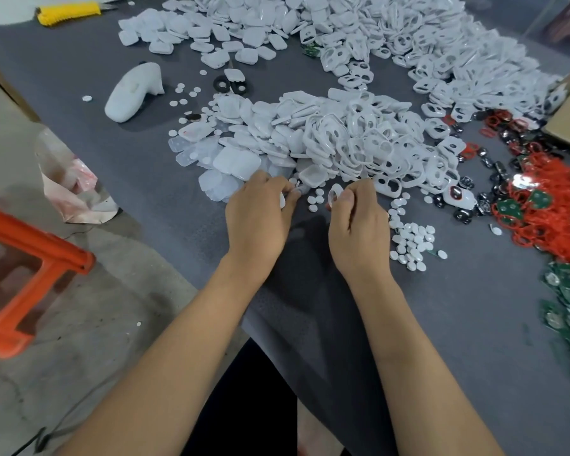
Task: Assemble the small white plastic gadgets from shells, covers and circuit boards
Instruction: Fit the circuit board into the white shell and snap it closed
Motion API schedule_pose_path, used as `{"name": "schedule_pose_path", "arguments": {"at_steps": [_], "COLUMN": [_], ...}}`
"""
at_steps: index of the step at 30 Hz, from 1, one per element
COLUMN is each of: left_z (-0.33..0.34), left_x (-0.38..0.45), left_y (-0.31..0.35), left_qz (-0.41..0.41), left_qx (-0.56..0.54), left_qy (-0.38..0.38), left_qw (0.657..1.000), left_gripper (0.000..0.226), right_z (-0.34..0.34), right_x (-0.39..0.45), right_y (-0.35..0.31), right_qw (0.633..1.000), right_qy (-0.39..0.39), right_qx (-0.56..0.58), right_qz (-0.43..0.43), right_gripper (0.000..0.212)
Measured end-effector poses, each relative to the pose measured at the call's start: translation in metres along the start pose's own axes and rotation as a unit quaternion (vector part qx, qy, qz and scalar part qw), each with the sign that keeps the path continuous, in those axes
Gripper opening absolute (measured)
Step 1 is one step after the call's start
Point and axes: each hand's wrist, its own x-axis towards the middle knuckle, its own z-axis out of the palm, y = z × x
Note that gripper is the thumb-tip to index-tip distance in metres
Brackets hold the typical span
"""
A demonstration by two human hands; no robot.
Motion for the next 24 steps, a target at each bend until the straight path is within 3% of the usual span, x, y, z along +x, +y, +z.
{"name": "schedule_pose_path", "arguments": {"at_steps": [12,24], "left_z": [-0.0017,0.0024], "left_x": [-0.0059,-0.0031], "left_y": [0.0026,-0.0017], "left_qz": [0.053,0.040], "left_qx": [0.007,0.003], "left_qy": [0.001,-0.019], "left_qw": [0.999,0.999], "left_gripper": [0.023,0.027], "right_z": [-0.0006,-0.0013], "right_x": [0.0013,0.0002], "right_y": [0.0036,0.0046], "right_qw": [0.999,0.998], "right_qy": [-0.007,-0.012], "right_qx": [0.030,0.038], "right_qz": [0.032,0.038], "right_gripper": [0.020,0.024]}}
